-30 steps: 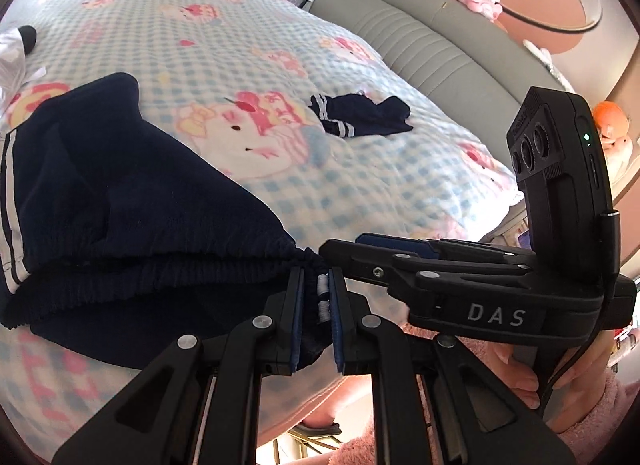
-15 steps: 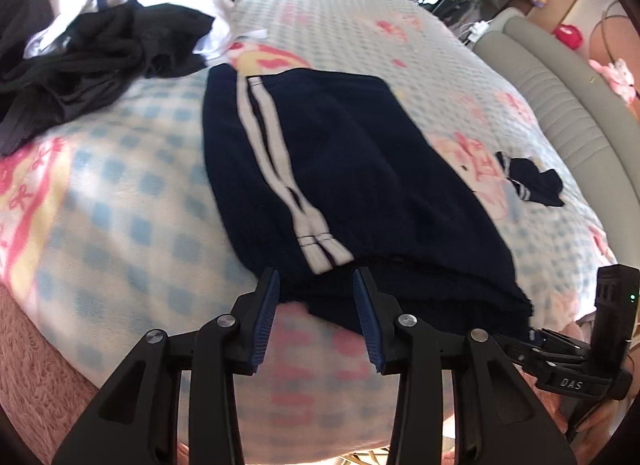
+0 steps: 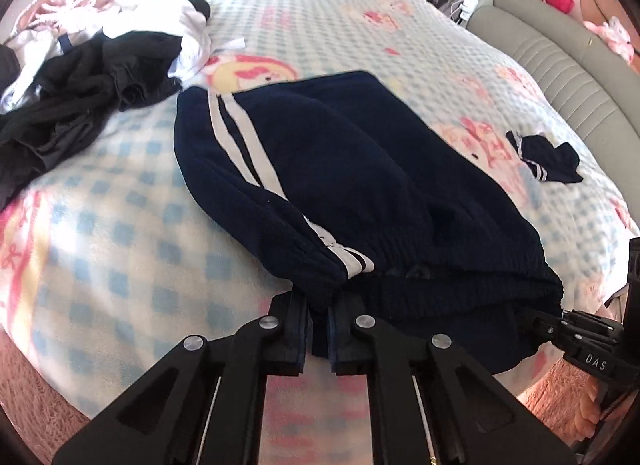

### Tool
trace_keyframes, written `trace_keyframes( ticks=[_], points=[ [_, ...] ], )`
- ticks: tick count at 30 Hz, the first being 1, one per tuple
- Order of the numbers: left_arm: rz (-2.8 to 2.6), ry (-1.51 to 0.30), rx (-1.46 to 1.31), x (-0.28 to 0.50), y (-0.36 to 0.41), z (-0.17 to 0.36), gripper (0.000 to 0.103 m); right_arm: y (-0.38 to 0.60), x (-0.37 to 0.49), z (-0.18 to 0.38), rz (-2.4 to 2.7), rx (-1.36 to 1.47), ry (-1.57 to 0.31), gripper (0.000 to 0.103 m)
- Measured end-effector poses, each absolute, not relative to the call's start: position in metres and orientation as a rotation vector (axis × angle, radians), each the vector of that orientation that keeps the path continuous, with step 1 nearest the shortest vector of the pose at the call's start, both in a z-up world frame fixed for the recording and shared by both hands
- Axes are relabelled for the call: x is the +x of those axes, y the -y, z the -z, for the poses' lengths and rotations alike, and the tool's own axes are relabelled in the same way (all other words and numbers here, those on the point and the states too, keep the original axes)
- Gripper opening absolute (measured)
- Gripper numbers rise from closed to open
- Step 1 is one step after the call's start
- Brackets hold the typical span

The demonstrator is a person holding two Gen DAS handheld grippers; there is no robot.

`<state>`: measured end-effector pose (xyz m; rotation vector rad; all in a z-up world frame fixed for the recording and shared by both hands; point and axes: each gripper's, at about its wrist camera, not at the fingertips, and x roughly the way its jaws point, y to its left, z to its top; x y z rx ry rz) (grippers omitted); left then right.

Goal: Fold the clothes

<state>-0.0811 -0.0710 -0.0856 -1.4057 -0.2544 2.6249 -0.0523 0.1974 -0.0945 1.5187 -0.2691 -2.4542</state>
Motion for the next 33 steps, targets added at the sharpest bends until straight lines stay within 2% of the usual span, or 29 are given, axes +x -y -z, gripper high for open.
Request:
trace_keyframes(
  ticks=[6,8,12,14,16,20,23,25,27,29,33],
  points=[
    [-2.643,0.367,-1.159,-0.061,0.079,0.023,0.008,-0.226,-0.047,0.027,2.639,1.307,0.259,0.013],
    [-2.629,0.332,-1.14,-0.06,0.066,0.015,0.008,-0.229,-0.043,0.014,2.664,1.27,0.25,0.013],
    [-2.592,0.209,-1.227,-0.096,0.037,0.026,0.008,-0.239,-0.07,0.027,2.641,1.345,0.188,0.013],
    [-2.586,0.158,-1.231,-0.124,0.028,0.015,0.008,-0.254,-0.104,0.023,2.604,1.367,0.259,0.013],
    [-2.638,0.118,-1.093,-0.145,0.022,-0.033,0.008,-0.267,-0.13,-0.015,2.636,1.262,0.296,0.013],
    [-2.745,0.102,-0.726,-0.162,0.024,-0.151,0.008,-0.265,-0.139,-0.109,2.768,0.946,0.183,0.013],
    [-2.777,0.091,-0.603,-0.151,0.034,-0.191,0.008,-0.262,-0.128,-0.161,2.783,0.766,0.147,0.015],
    [-2.776,0.081,-0.606,-0.139,0.04,-0.183,0.008,-0.258,-0.117,-0.16,2.761,0.764,0.123,0.016],
    [-2.756,0.058,-0.672,-0.128,0.042,-0.154,0.008,-0.252,-0.105,-0.13,2.708,0.847,0.089,0.018],
    [-2.721,0.029,-0.847,-0.12,0.041,-0.099,0.008,-0.248,-0.094,-0.077,2.644,1.017,0.084,0.018],
    [-2.53,0.095,-1.379,-0.111,0.046,0.049,0.009,-0.249,-0.079,0.056,2.437,1.473,0.19,0.019]
  ],
)
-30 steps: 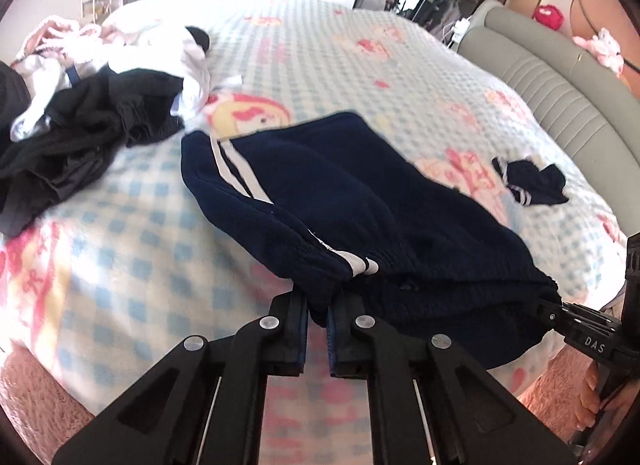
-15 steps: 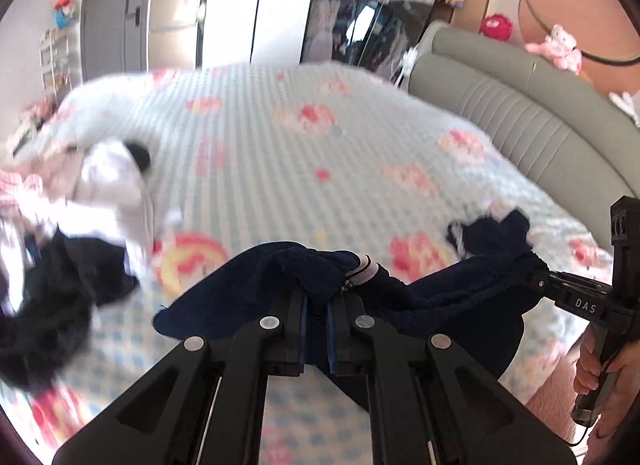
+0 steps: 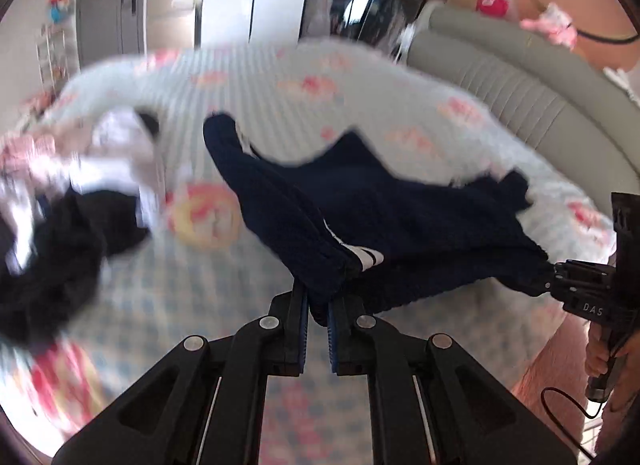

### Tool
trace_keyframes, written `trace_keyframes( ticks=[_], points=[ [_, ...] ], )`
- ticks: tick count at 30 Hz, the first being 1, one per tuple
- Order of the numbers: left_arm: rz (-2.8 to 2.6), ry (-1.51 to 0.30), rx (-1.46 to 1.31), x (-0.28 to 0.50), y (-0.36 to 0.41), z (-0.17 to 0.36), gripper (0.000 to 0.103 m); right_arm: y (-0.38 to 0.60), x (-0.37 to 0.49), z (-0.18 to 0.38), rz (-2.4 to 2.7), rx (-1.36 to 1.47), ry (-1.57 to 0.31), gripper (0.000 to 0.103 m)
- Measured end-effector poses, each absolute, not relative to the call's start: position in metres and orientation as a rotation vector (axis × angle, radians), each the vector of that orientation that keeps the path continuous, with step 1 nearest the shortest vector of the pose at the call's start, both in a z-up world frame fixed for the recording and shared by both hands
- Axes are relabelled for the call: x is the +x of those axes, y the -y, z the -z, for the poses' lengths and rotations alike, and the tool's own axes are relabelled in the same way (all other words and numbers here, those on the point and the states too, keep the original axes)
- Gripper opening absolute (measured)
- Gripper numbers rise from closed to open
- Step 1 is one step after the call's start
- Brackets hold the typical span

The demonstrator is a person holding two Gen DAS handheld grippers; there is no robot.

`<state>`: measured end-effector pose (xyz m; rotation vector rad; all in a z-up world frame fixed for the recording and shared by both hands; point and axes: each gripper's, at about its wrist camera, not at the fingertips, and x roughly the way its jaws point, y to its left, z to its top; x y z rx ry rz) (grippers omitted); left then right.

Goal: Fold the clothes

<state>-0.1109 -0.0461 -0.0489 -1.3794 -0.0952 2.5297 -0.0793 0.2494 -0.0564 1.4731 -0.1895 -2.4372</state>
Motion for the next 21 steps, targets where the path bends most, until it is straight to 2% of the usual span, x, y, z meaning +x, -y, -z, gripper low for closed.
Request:
trace_keyframes(
  ticks=[2,3,5,9,11,15,18,21],
  points=[
    [-2.428,0.188,-1.585,-0.099,0.054,0.106,0.013,-0.252,-0.065,0.106,2.356,1.646,0.235,0.023],
    [-2.405,0.263,-1.604,-0.091,0.06,0.118,0.013,-0.254,-0.056,0.116,2.345,1.672,0.256,0.027],
    [-2.391,0.414,-1.563,-0.074,0.075,0.123,0.025,-0.261,-0.042,0.114,2.351,1.628,0.32,0.032],
    [-2.359,0.671,-1.463,-0.069,0.104,0.117,0.037,-0.281,-0.03,0.084,2.429,1.5,0.456,0.044],
    [-2.327,0.771,-1.44,-0.073,0.115,0.118,0.039,-0.29,-0.031,0.076,2.467,1.445,0.526,0.044],
    [-2.254,0.871,-1.44,-0.084,0.114,0.125,0.046,-0.299,-0.043,0.093,2.421,1.527,0.686,0.046],
    [-2.157,1.072,-1.274,-0.079,0.125,0.115,0.046,-0.295,-0.043,0.105,2.358,1.592,0.727,0.047],
    [-2.183,1.093,-1.229,-0.074,0.13,0.109,0.055,-0.295,-0.035,0.106,2.358,1.578,0.737,0.047]
  ],
)
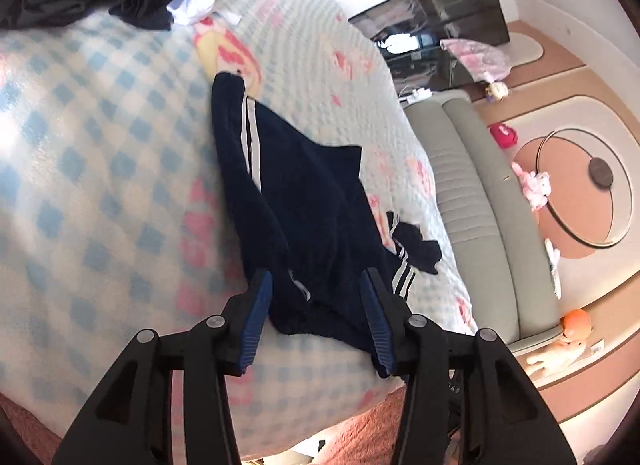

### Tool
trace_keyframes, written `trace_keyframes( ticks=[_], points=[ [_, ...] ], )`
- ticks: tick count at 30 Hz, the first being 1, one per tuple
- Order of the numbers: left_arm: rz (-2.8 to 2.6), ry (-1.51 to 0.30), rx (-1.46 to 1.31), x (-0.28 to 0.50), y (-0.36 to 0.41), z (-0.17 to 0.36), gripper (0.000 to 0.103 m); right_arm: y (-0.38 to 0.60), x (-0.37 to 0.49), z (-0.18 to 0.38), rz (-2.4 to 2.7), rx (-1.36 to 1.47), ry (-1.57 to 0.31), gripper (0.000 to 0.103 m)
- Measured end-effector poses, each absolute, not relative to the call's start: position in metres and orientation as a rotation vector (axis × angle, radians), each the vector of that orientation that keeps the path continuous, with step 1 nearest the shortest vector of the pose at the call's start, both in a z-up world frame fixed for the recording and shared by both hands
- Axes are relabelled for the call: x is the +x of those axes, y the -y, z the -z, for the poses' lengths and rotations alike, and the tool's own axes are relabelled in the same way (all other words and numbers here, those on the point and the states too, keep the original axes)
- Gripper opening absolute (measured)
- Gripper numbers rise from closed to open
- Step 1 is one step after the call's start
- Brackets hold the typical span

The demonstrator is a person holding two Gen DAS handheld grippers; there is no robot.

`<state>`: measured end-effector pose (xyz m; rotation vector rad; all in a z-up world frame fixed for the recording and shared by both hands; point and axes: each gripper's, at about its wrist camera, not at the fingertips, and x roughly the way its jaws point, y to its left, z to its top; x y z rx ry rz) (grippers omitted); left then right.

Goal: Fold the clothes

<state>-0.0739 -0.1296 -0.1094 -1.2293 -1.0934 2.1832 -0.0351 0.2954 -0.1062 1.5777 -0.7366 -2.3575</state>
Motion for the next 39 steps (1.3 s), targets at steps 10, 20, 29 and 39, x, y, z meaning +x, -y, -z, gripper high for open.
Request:
trace_keyframes(
  ticks=[10,20,29,39],
  points=[
    [-2.249,0.851,-1.527,-0.091,0.08,0.145,0.019,-0.281,-0.047,0.132,2.302,1.634,0.766,0.051],
    [-2.389,0.741,-1.4,-0.052,0.097,0.094,0.019,-0.282,-0.03,0.086,2.513,1.497,0.548,0.014],
    [-2.266,0.851,-1.456,-0.052,0.105,0.118,0.05,-0.285,-0.032,0.116,2.31,1.561,0.748,0.059],
    [-2.368,0.782,-1.419,-0.068,0.091,0.113,0.021,-0.253,-0.031,0.103,2.43,1.534,0.485,0.021]
  ],
)
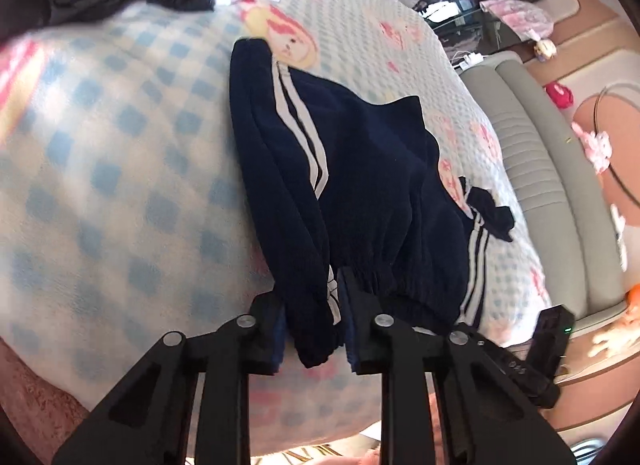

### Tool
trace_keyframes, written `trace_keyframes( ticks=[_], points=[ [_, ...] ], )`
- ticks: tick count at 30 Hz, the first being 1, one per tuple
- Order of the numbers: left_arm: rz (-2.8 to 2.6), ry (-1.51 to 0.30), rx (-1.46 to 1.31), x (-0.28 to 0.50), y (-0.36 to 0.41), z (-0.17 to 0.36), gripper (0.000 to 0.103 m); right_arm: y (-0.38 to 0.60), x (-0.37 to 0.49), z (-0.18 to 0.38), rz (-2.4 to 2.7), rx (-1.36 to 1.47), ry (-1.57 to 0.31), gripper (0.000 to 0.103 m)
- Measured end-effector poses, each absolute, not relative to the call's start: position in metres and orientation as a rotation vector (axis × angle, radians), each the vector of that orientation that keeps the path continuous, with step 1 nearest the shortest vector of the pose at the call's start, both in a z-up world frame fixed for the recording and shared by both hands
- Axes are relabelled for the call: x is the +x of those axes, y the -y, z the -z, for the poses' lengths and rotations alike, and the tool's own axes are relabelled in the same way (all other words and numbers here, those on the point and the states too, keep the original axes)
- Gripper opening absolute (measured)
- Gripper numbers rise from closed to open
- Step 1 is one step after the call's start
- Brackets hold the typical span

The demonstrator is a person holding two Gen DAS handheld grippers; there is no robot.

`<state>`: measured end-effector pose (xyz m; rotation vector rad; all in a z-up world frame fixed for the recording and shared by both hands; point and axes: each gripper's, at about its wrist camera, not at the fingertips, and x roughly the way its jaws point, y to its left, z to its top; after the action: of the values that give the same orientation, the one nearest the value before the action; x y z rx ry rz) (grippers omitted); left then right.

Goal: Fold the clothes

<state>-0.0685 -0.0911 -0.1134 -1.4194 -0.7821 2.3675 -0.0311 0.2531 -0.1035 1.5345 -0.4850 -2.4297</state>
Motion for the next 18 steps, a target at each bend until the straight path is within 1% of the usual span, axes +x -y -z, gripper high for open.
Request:
trace_keyframes(
  ticks=[2,5,8,10,12,13,15,16,18],
  points=[
    [-2.369,0.733,-1.38,-0.064,0.092,0.103,0.021,-0.256,-0.023,0.091,2.468,1.493,0.476,0.019],
    [-2.402,0.653,-1.373,-0.059,0.094,0.097,0.021,-0.26,-0.013,0.079,2.524,1.463,0.442,0.018],
    [-2.407,0.633,-1.471,-0.058,0.1,0.112,0.021,-0.258,-0.014,0.089,2.5,1.532,0.436,0.018],
    [-2.39,0.666,-1.528,-0.055,0.104,0.121,0.022,-0.256,-0.018,0.105,2.46,1.637,0.47,0.025],
    [-2.385,0.705,-1.508,-0.05,0.107,0.12,0.023,-0.261,-0.018,0.109,2.448,1.654,0.535,0.032],
    [-2.395,0.703,-1.469,-0.047,0.108,0.113,0.024,-0.263,-0.017,0.106,2.458,1.64,0.549,0.034],
    [-2.427,0.666,-1.384,-0.044,0.106,0.099,0.027,-0.268,-0.018,0.094,2.506,1.589,0.536,0.035],
    [-2.443,0.646,-1.341,-0.043,0.105,0.092,0.03,-0.269,-0.02,0.088,2.526,1.566,0.53,0.036],
    [-2.445,0.605,-1.272,-0.046,0.099,0.081,0.031,-0.276,-0.024,0.079,2.56,1.532,0.526,0.036]
  ],
)
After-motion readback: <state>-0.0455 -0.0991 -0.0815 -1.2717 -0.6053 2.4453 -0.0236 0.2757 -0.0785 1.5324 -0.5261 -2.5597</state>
